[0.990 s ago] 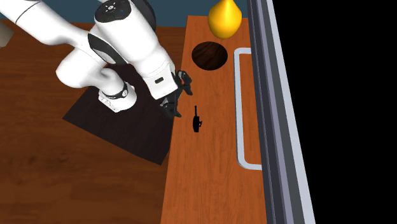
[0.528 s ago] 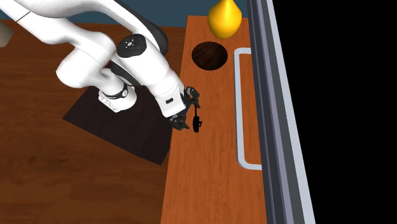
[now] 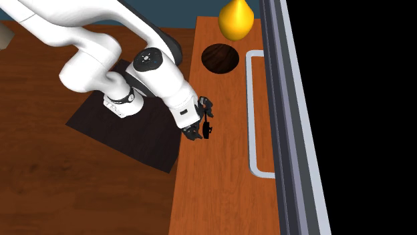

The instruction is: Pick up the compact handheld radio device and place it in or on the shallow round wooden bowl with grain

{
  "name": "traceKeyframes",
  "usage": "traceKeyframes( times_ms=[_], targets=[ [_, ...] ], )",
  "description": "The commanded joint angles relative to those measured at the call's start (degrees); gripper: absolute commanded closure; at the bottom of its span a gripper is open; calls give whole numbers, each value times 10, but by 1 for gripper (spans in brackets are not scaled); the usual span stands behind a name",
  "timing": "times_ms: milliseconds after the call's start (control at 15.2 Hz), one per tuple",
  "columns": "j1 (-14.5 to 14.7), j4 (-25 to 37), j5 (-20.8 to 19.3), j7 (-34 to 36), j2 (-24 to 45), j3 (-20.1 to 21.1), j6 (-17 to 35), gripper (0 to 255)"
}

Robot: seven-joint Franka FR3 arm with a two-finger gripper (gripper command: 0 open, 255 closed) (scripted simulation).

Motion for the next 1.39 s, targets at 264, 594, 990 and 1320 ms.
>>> traceKeyframes(
  times_ms=[264, 594, 990, 1320],
  targets=[
    [0, 0, 0, 0, 1, 0, 1, 255],
    [0, 0, 0, 0, 1, 0, 0, 255],
    [-3, 7, -4, 4, -11, 2, -18, 255],
    [-8, 27, -11, 11, -38, 6, -65, 255]
  ],
)
